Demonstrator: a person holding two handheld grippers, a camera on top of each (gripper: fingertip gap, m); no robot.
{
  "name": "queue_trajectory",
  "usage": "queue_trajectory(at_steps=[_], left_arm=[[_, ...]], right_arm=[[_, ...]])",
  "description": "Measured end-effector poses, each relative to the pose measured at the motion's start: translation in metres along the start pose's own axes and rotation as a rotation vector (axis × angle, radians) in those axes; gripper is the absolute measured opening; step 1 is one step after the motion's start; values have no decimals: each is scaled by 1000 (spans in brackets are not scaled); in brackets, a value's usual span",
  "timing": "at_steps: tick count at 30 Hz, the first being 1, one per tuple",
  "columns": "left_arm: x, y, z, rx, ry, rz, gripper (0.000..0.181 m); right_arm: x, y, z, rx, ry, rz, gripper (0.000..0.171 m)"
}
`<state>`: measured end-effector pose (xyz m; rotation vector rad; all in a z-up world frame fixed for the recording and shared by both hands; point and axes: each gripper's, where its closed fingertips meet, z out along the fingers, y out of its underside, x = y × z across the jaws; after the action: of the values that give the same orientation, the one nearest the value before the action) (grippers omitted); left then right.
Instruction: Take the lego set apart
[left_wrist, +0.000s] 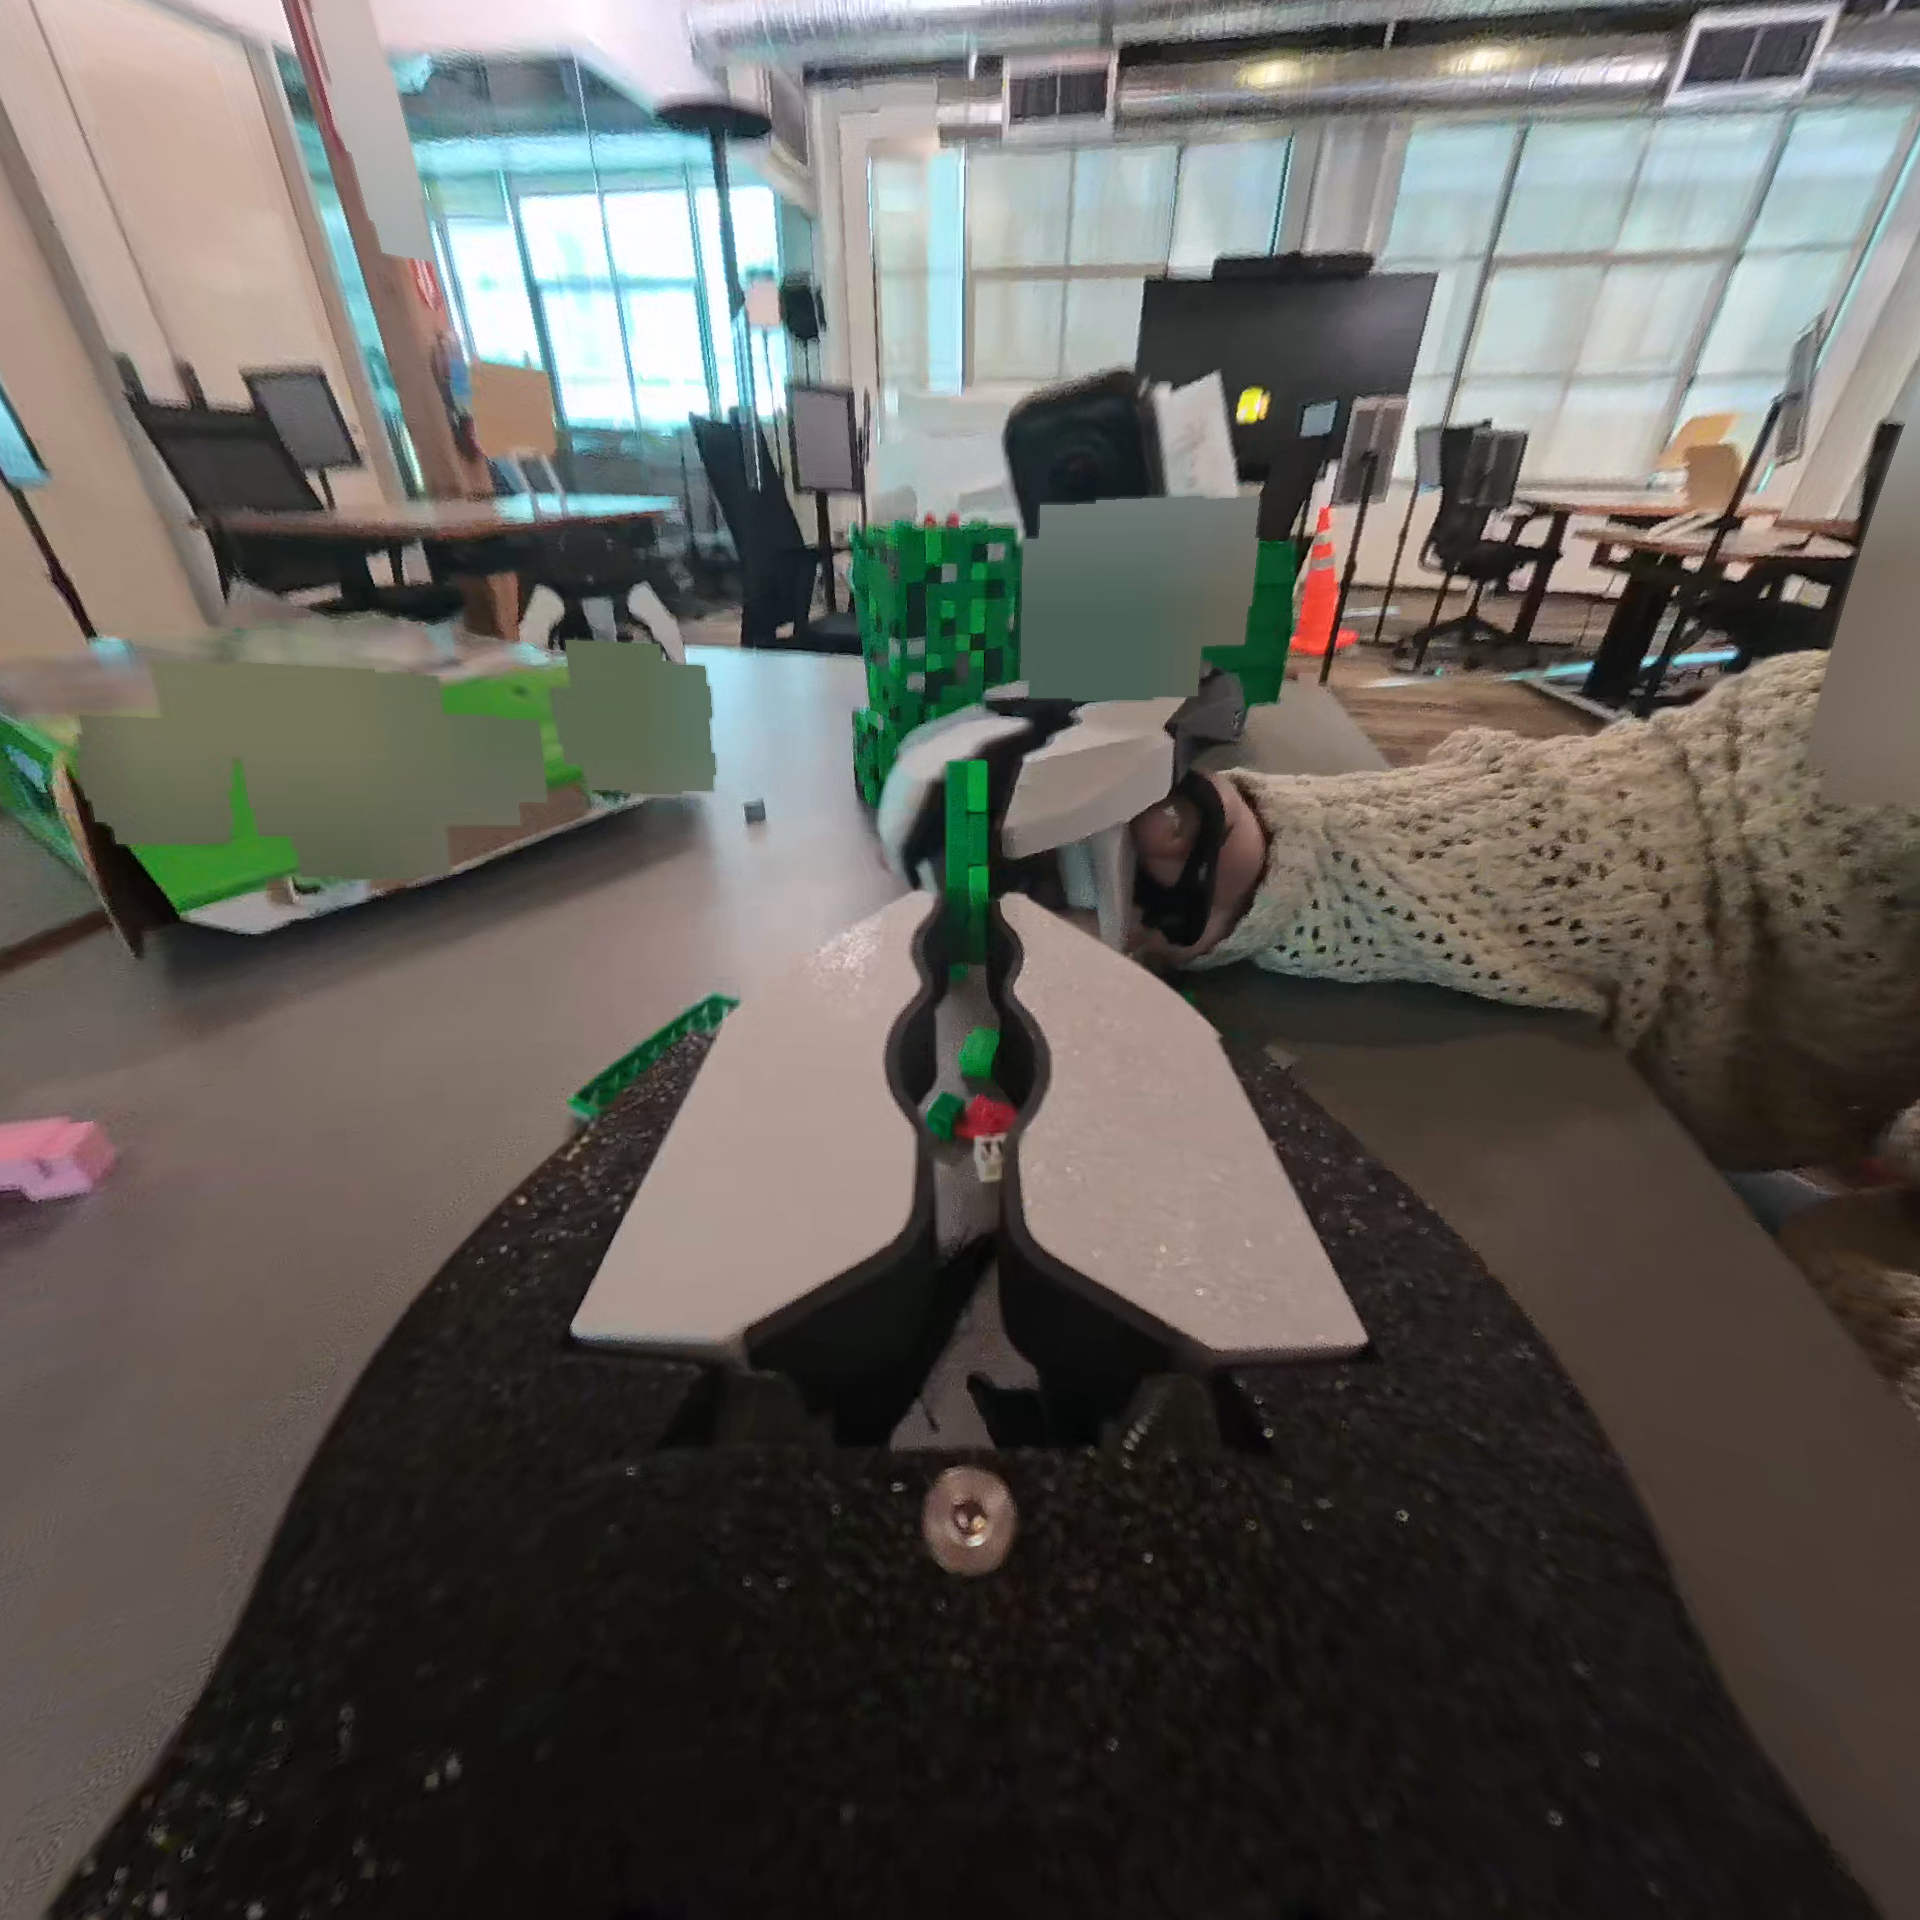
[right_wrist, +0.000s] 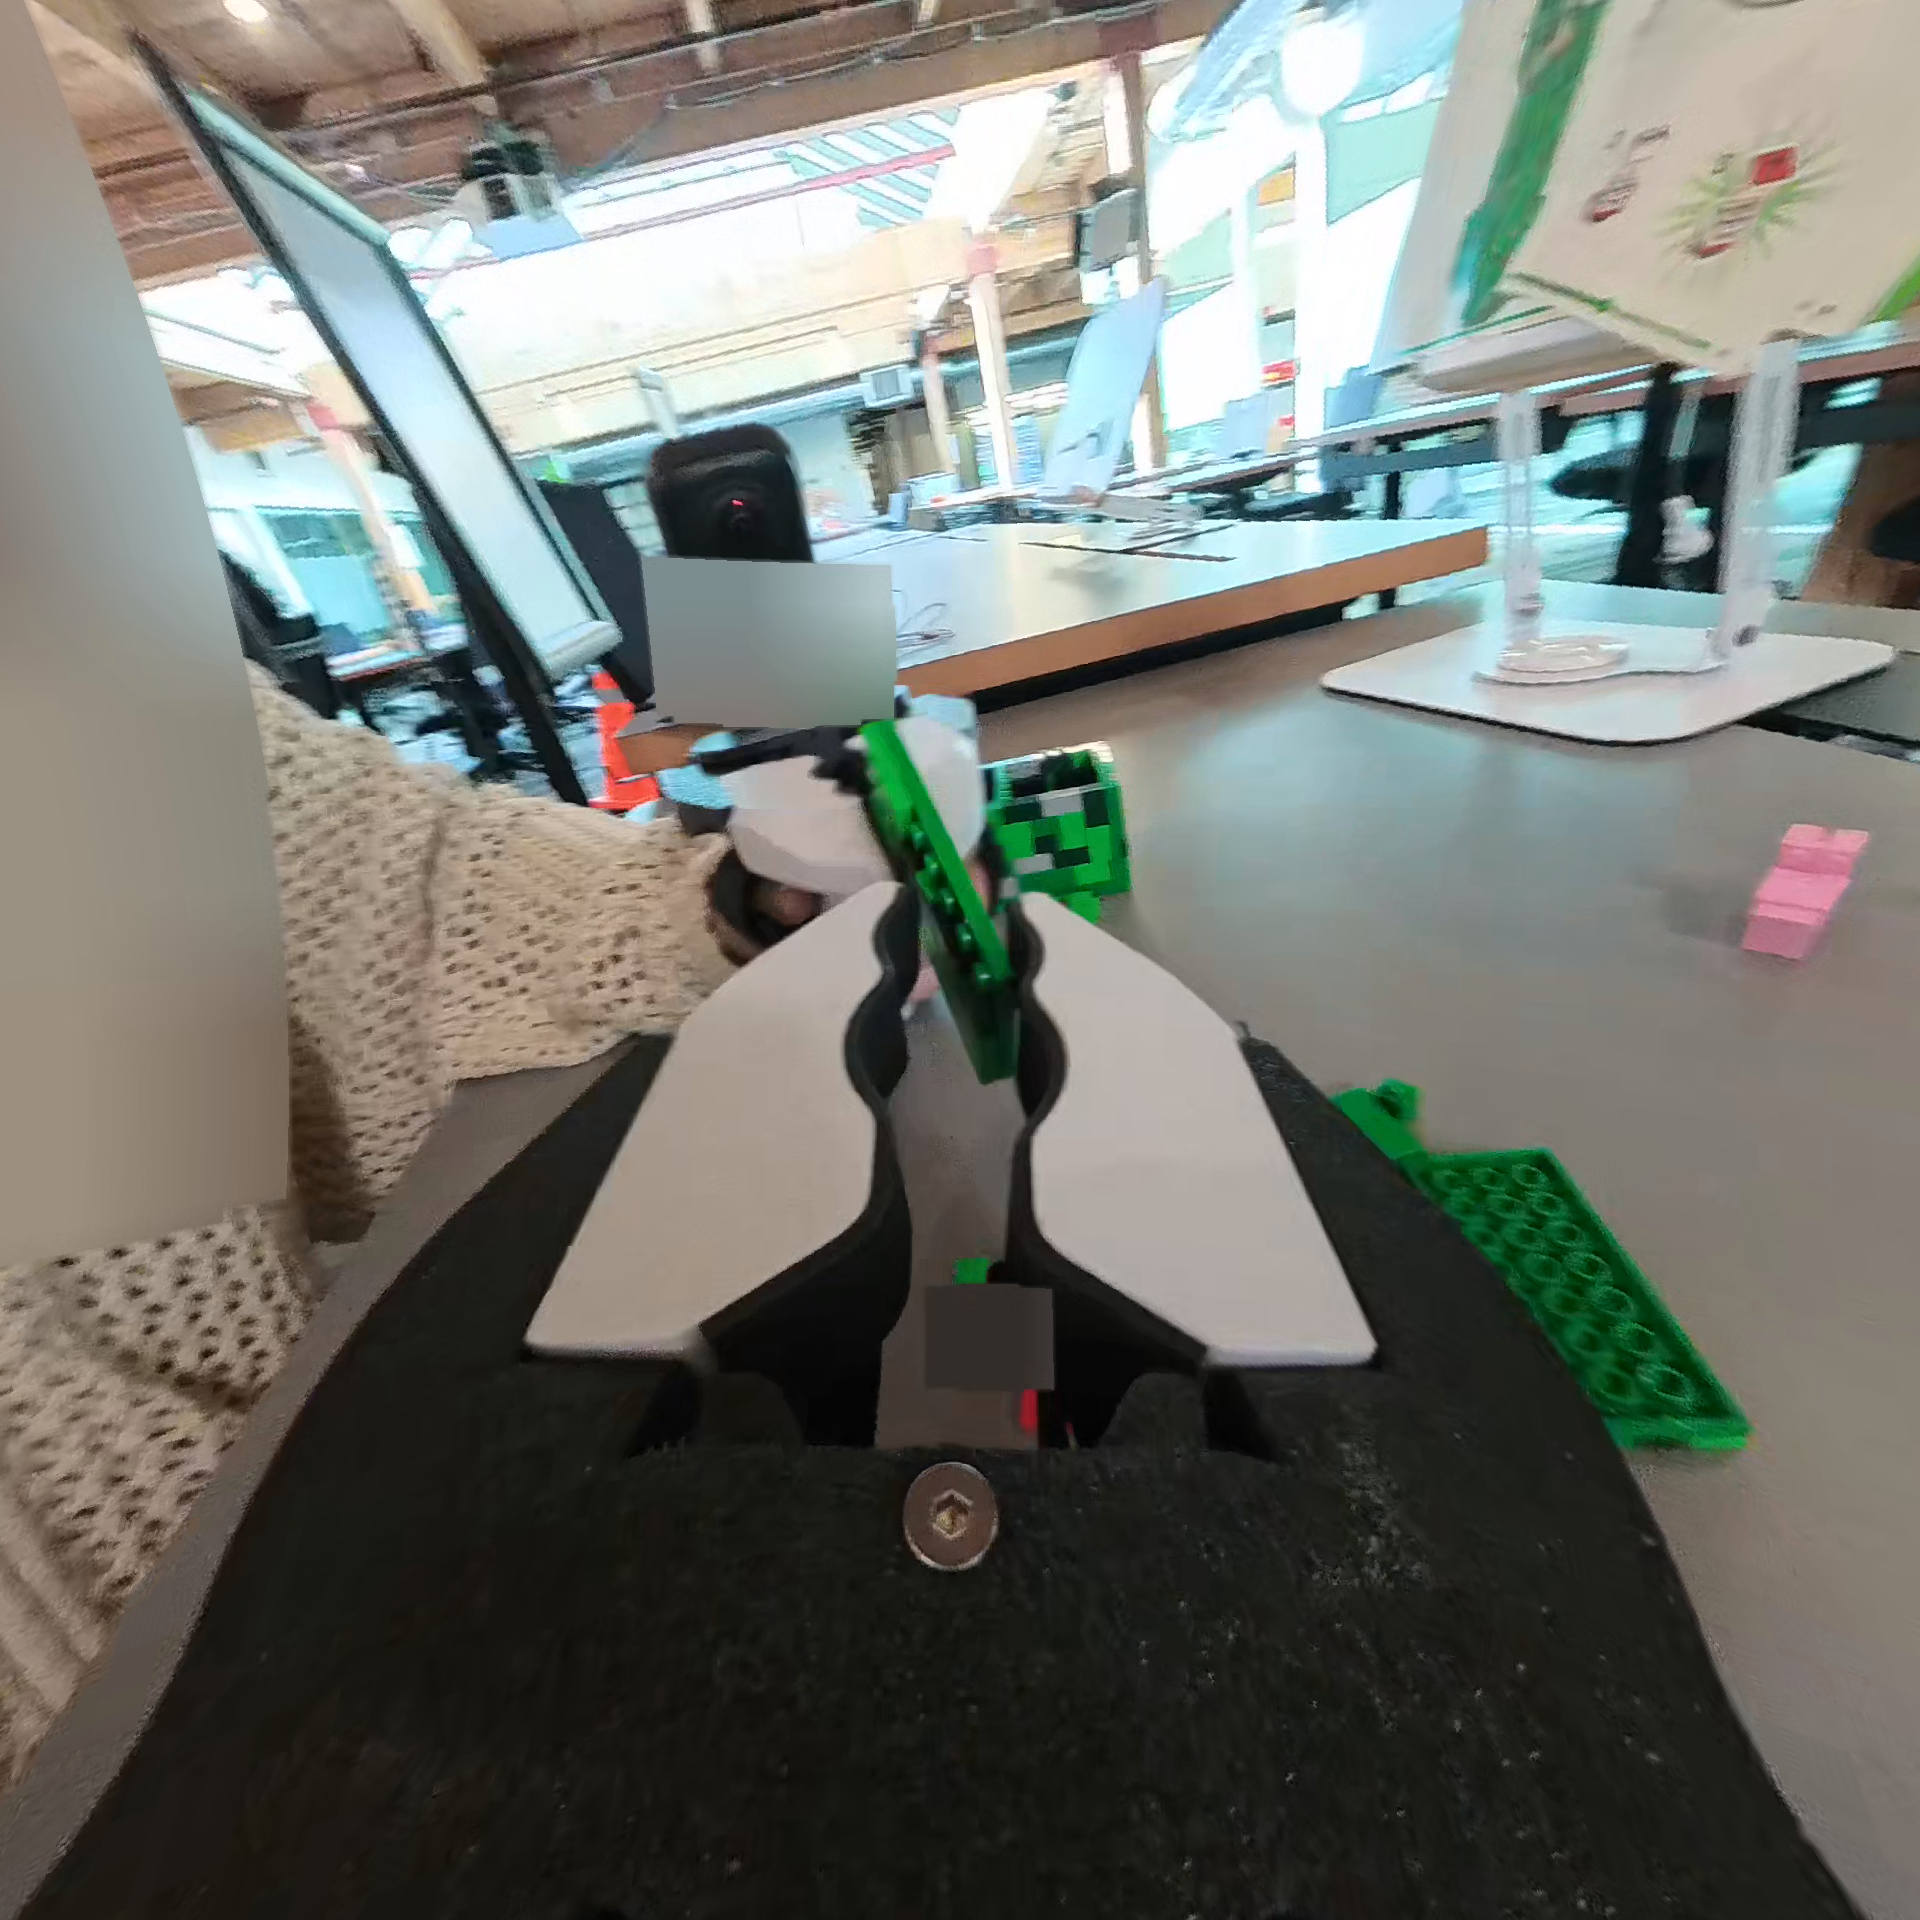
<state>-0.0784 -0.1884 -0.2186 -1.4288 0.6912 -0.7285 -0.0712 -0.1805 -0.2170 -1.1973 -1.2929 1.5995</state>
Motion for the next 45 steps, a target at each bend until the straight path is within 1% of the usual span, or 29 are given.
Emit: queue_trajectory(at_steps=[2, 4, 8, 10, 12, 15, 17, 19, 22, 23, 24, 27, 31, 33, 34, 35, 36, 37, 40, 41, 43, 45], left_arm=[[-4, 10, 3, -79, -53, 53, 5], [-5, 20, 5, -167, -90, 149, 6], [-17, 32, 4, -270, -191, 202, 5], [-28, 36, -1, -324, -275, 273, 5], [-35, 38, -4, -361, -337, 364, 5], [-32, 45, -1, -410, -332, 450, 6], [-29, 47, 1, -423, -326, 472, 6], [-23, 47, 3, -412, -296, 480, 5], [-17, 45, 4, -390, -255, 520, 5], [-15, 45, 4, -385, -240, 525, 5], [-12, 45, 4, -375, -219, 527, 5], [-5, 36, 6, -286, -183, 518, 6], [-5, 5, 4, -84, -251, 492, 39], [-3, 2, 4, -89, -274, 579, 56], [-3, 5, 5, -122, -289, 648, 57], [-3, 11, 6, -163, -297, 702, 54], [-3, 17, 9, -193, -301, 715, 49], [-2, 20, 11, -204, -296, 693, 51], [-2, 15, 9, -173, -265, 537, 33], [-3, 13, 8, -153, -257, 473, 33], [-5, 11, 8, -131, -239, 381, 42], [-1, 11, 9, -113, -192, 323, 41]], right_arm=[[8, 1, 0, -21, 83, -76, 23], [9, 6, 1, -71, 143, -222, 31], [14, 20, 3, -201, 276, -560, 30], [15, 24, 4, -243, 308, -651, 30], [15, 23, 5, -247, 335, -699, 31], [17, 17, 3, -251, 407, -835, 30], [21, 22, 3, -313, 442, -923, 28], [23, 32, 5, -372, 431, -944, 28], [19, 40, 9, -383, 380, -874, 26], [19, 40, 8, -383, 372, -850, 23], [19, 38, 6, -382, 368, -816, 15], [13, 36, 5, -355, 289, -648, 13], [2, 19, 4, -200, 180, -374, 5], [0, 12, 3, -134, 144, -259, 5], [-1, 10, 3, -115, 122, -209, 6], [-2, 8, 3, -94, 106, -169, 5], [-3, 6, 3, -73, 89, -141, 5], [-3, 5, 3, -58, 77, -120, 5], [-4, 2, 0, -24, 46, -69, 5], [-6, -2, 0, 1, 28, -42, 5], [-10, -8, 0, 49, -16, 19, 5], [-10, -9, -1, 67, -34, 47, 5]])
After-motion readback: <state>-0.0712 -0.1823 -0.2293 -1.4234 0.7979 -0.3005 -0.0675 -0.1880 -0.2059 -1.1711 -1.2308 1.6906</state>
